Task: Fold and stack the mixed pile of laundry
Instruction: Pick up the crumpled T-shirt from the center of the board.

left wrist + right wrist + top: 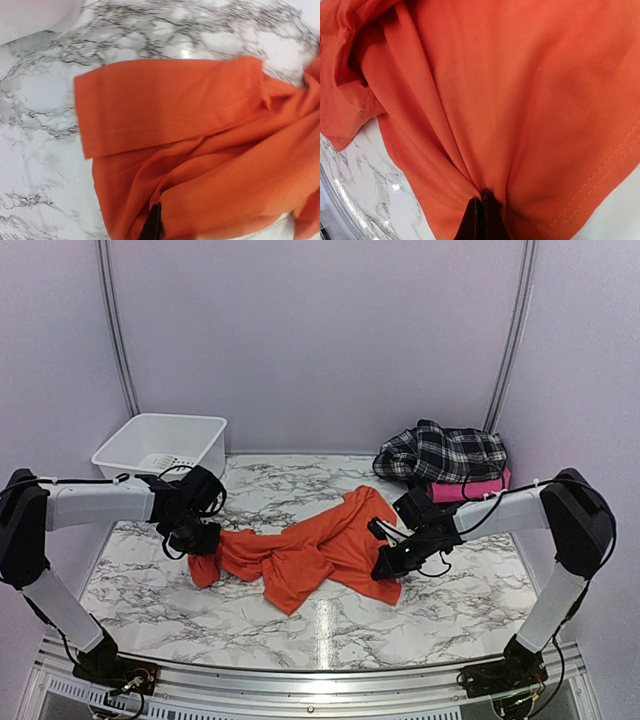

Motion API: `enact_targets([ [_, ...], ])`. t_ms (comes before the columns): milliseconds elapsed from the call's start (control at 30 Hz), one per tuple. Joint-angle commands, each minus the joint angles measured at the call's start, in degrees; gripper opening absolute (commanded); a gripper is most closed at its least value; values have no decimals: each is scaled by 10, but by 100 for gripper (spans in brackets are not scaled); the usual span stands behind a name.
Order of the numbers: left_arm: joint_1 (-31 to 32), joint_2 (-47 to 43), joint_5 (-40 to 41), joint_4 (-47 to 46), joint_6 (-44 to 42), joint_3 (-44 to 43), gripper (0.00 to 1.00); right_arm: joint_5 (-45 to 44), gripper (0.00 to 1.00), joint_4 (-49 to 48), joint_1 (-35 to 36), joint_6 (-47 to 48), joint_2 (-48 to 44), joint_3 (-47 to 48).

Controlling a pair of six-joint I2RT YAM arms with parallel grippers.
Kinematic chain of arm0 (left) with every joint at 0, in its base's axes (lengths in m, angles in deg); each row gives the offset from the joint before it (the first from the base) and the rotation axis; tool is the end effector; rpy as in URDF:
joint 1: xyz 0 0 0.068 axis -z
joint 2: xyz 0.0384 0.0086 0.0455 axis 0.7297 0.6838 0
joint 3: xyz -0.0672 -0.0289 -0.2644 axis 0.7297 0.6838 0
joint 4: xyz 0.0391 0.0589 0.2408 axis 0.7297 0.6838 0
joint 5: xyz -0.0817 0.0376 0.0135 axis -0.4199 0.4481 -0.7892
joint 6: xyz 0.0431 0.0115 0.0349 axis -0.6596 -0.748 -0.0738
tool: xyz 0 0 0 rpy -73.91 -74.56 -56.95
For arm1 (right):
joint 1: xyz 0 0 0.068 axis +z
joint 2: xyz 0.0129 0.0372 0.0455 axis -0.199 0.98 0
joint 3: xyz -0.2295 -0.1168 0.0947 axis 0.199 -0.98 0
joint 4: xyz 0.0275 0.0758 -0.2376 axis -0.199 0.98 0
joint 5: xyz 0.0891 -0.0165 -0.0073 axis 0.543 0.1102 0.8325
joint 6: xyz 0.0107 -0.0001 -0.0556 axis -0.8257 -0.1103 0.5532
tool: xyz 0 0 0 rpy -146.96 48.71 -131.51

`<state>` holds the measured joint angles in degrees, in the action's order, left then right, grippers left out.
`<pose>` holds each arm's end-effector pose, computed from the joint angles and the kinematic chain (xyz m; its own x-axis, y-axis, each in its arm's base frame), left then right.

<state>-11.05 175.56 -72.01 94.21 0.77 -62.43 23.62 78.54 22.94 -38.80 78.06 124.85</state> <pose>0.2473 -0.1691 0.1969 -0.8784 0.1494 -0.4539 0.1715 0.9852 -0.0076 0.2476 0.1864 0.1428 -0.8952 -0.3125 -0.3176 -0.4277 0.8026 0.4158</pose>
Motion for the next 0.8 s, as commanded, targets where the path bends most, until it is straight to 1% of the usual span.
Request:
enact_targets([
  [0, -82, -2, -11, 10, 0, -10, 7, -59, 0, 101, -13, -27, 7, -58],
  [67, -121, 7, -26, 4, 5, -16, 9, -66, 0, 107, -21, -28, -10, -71],
  [100, -135, 13, -28, 3, 5, -22, 12, -68, 0, 110, -24, -29, -20, -76],
  [133, -144, 20, -25, 4, 0, -28, 18, -68, 0, 113, -25, -30, -29, -80],
  [167, -150, 27, -21, 9, -5, -36, 31, -67, 0, 117, -26, -29, -37, -82],
  [200, -151, 28, -18, 17, -12, -44, 47, -59, 0, 118, -26, -24, -44, -83],
  [233, -147, 15, -24, 15, -26, -47, 59, -40, 0, 117, -25, -14, -51, -83],
  [267, -133, -8, -27, 5, -45, -42, 69, -24, 0, 117, -23, -8, -59, -80],
  [300, -112, -37, -24, -5, -63, -35, 78, -15, 4, 119, -21, -3, -69, -76],
  [333, -85, -67, -25, -12, -84, -27, 88, -9, 17, 122, -17, 4, -89, -68],
  [367, -54, -91, -35, -16, -101, -20, 96, -12, 29, 128, -14, 8, -110, -56],
  [400, -23, -114, -45, -15, -116, -14, 99, -14, 38, 133, -14, 11, -131, -43],
  [433, 11, -130, -58, -16, -121, -7, 99, -15, 47, 135, -16, 13, -153, -29],
  [533, 97, -150, -93, -26, -104, 14, 99, -63, 63, 140, -26, 23, -196, 16],
  [567, 121, -145, -101, -38, -99, 19, 99, -75, 68, 140, -31, 29, -204, 29],
  [633, 181, -121, -104, -51, -105, 21, 99, -109, 85, 121, -40, 41, -212, 53],
  [667, 205, -100, -101, -54, -112, 18, 99, -122, 95, 108, -43, 46, -213, 56],
  [700, 227, -77, -94, -54, -119, 9, 99, -135, 98, 91, -47, 47, -210, 60],
  [767, 259, -32, -78, -55, -126, -10, 99, -139, 99, 73, -62, 51, -191, 80],
])
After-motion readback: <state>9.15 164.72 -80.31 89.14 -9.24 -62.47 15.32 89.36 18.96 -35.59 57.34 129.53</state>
